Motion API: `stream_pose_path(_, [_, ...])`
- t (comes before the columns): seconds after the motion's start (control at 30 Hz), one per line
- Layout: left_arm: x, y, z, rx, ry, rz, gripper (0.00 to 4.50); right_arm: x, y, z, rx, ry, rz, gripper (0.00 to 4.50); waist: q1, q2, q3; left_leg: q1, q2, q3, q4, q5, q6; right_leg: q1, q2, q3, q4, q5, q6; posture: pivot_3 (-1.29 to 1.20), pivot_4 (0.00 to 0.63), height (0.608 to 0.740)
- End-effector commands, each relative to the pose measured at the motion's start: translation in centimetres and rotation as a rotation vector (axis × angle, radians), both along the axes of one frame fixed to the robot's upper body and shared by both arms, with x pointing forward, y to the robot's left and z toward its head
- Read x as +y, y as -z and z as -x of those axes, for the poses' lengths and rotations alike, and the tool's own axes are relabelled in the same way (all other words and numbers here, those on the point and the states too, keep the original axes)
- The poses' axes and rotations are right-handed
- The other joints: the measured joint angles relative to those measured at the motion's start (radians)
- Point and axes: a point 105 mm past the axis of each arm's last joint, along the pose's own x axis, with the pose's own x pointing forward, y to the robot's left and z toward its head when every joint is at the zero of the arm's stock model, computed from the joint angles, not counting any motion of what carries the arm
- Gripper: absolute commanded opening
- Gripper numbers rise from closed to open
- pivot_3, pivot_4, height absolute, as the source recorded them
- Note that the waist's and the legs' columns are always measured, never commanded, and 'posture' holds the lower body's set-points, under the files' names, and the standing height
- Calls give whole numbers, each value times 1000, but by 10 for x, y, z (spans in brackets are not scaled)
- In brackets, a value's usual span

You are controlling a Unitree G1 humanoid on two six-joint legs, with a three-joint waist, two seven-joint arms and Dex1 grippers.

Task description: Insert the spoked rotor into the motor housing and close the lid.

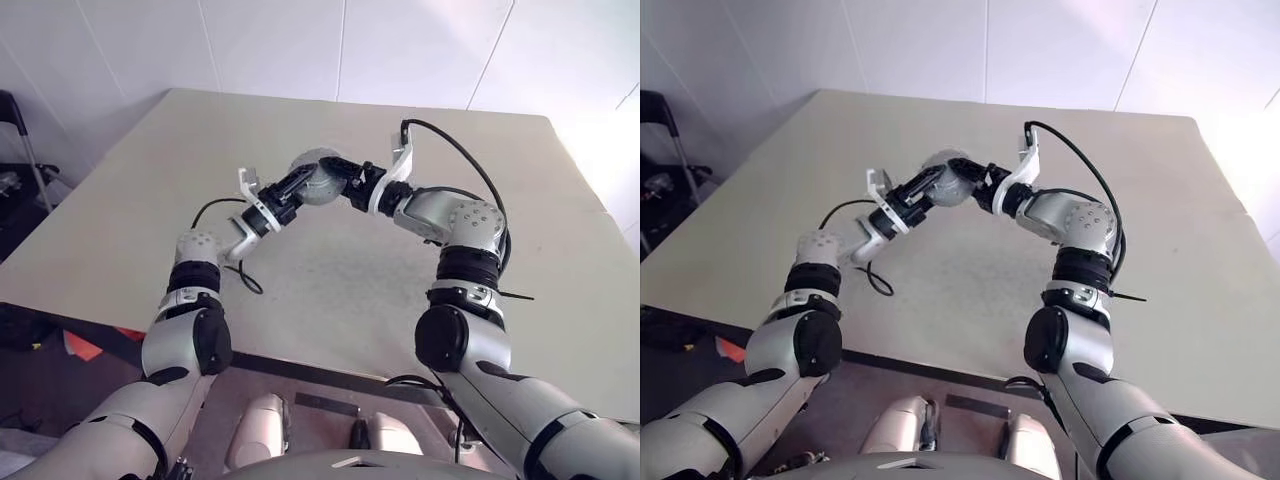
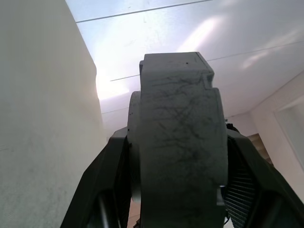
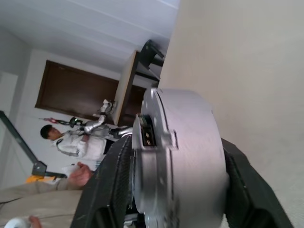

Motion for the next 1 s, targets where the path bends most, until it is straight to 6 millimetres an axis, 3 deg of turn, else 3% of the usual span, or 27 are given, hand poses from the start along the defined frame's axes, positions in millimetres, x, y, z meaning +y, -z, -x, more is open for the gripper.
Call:
stream_pose_path(0.03, [5, -15, -2, -69, -22, -9, 2225, -15, -18, -9, -96, 104, 61, 4116, 0, 0, 0, 0, 0, 0, 0, 0, 0, 0, 0, 0, 0, 0, 0, 0, 0, 740])
stream_pose_path(0.07, [6, -14, -2, -70, -28, -18, 2225, -18, -17, -11, -106, 126, 90, 4429, 0, 0, 0, 0, 0, 0, 0, 0, 0, 0, 0, 0, 0, 0, 0, 0, 0, 740])
stream_pose_path(0.2, [17, -9, -7, -89, -105, -84, 2225, -30, -6, -20, -127, 232, 221, 4429, 0, 0, 0, 0, 0, 0, 0, 0, 0, 0, 0, 0, 1, 0, 1, 0, 0, 740])
stream_pose_path(0.4, [72, 6, -17, -44, -342, -190, 2225, -33, 1, -20, -137, 239, 236, 4429, -7, 0, 0, 1, 1, 0, 0, 0, 0, 0, 0, 0, 1, 0, 1, 0, 0, 740])
stream_pose_path(0.57, [110, 33, -21, 94, -484, -267, 2225, -31, 2, -21, -136, 229, 235, 4429, -5, -1, 0, 1, 1, 0, 0, 0, 0, 0, 1, 0, 1, 0, 1, 0, 0, 740])
stream_pose_path(0.87, [144, 62, -20, 215, -620, -364, 2225, -23, 4, -24, -135, 204, 245, 4429, -4, -2, 0, 3, 1, -1, 4, 0, 0, 5, 0, 0, 1, 0, -1, 0, 0, 740])
stream_pose_path(1.0, [172, 72, -18, 241, -720, -475, 3402, -20, 12, -24, -104, 188, 252, 4457, -11, -2, 0, 9, 1, -1, 4, 1, -2, 9, 1, 0, 2, 0, -1, 0, 0, 740])
